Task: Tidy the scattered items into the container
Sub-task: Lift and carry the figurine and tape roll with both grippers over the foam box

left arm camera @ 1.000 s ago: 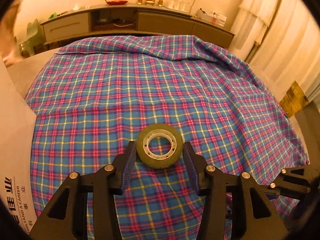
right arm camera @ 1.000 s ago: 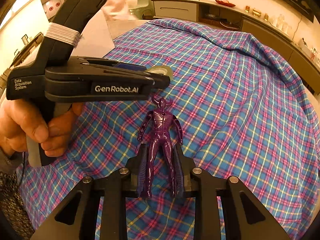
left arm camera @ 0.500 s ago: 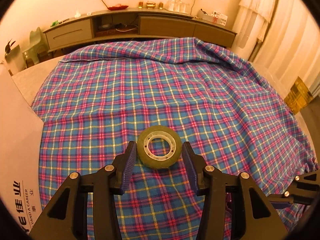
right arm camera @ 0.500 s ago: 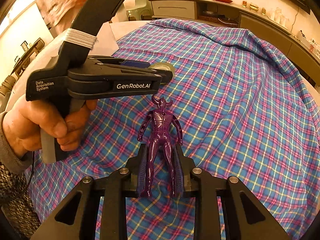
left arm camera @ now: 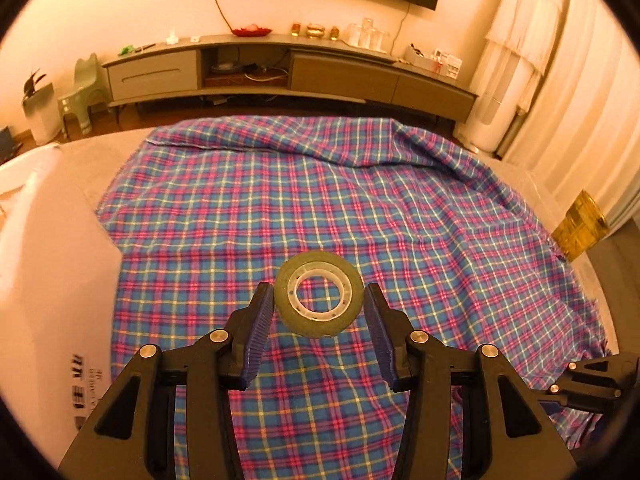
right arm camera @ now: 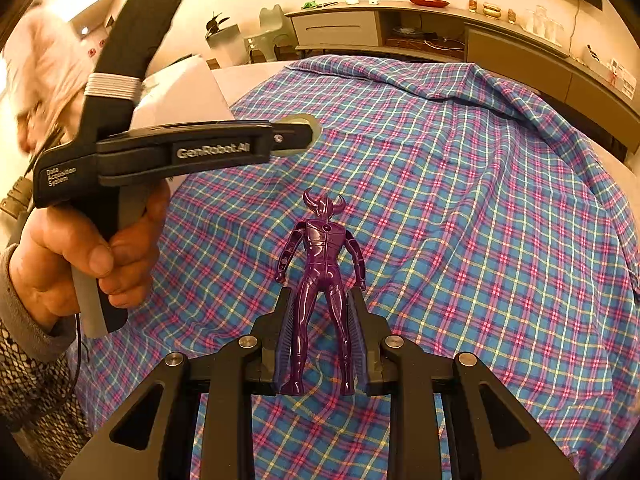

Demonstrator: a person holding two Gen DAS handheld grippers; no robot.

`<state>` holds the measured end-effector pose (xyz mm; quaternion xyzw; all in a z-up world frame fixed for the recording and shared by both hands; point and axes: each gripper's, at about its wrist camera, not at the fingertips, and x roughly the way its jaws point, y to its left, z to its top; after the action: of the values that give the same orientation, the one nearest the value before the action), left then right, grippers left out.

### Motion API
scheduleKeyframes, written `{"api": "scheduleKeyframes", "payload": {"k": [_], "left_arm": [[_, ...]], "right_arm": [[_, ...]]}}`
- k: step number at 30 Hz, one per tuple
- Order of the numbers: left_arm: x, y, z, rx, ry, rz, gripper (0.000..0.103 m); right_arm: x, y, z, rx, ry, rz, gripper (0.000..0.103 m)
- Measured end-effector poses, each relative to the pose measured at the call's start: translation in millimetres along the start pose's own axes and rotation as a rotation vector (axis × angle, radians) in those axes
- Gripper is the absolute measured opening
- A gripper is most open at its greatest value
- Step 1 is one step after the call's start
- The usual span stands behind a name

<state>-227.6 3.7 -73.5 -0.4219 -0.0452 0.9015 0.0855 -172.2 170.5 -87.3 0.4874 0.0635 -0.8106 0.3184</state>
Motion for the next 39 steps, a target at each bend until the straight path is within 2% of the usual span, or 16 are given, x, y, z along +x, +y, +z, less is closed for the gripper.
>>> {"api": "scheduleKeyframes", "payload": {"k": [11, 21, 31, 39], "left_arm": [[-59.3, -2.3, -3.6, -0.002, -0.068, 0.014, 0.048], [-130.1, 10.2, -7.4, -0.028, -0.156, -0.019, 0.048], [-173.3, 32.0, -13.6, -0.073, -0.206, -0.040, 0.048], [-202.6, 50.5, -24.0, -0.120, -0.241, -0.062, 0.048]], "right_arm": [[-31.9, 13.5, -1.5, 0.023, -0.077, 0.021, 0.028], [-55.4, 61.3, -9.7, 0.036, -0.163, 0.039, 0.028], [-69.8, 102.5, -31.1, 0.084, -0.208, 0.072, 0.028], [-79.7, 126.0, -34.2, 0.115, -0.231, 0.089, 0.028]]}}
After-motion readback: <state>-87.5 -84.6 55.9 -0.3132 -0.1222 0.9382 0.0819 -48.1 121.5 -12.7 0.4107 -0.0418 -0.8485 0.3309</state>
